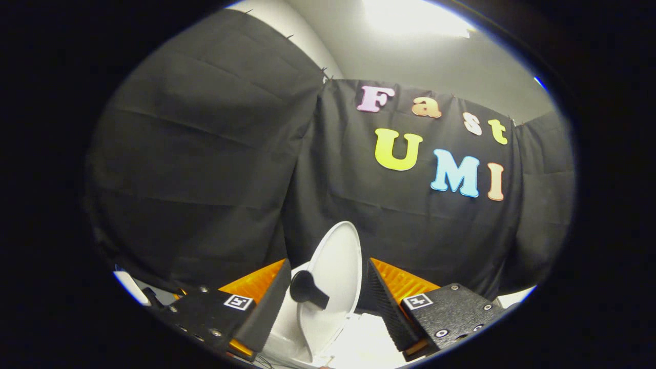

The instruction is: Open the toilet lid.

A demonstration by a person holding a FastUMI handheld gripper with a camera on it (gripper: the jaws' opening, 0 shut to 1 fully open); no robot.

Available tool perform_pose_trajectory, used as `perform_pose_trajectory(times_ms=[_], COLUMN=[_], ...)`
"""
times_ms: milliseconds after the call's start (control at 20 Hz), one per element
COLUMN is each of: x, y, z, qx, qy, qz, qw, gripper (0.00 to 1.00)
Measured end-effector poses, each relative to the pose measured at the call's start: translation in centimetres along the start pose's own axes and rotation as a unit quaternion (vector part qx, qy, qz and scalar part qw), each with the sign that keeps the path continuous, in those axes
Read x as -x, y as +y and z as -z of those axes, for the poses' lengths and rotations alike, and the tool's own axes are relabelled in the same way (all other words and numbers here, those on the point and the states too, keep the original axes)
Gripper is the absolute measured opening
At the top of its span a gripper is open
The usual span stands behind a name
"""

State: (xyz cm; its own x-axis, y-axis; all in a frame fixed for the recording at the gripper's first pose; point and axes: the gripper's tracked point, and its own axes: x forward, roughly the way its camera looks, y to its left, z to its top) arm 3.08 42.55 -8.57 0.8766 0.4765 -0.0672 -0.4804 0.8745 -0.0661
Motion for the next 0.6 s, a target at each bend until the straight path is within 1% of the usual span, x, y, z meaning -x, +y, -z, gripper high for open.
perform_pose_trajectory(times_ms=[100,200,300,400,600], x=[-0.8,-1.4,-1.6,-1.3,0.6], y=[-3.6,-7.4,-10.5,-14.4,-20.6], z=[-1.1,-1.7,-1.8,-1.7,-1.0], qx=[-0.019,-0.026,-0.034,-0.036,-0.056], qy=[-0.009,-0.011,-0.007,-0.002,0.01], qz=[0.019,0.042,0.054,0.07,0.086], qw=[1.0,0.999,0.998,0.997,0.995], gripper=[0.95,0.95,0.95,0.95,0.95])
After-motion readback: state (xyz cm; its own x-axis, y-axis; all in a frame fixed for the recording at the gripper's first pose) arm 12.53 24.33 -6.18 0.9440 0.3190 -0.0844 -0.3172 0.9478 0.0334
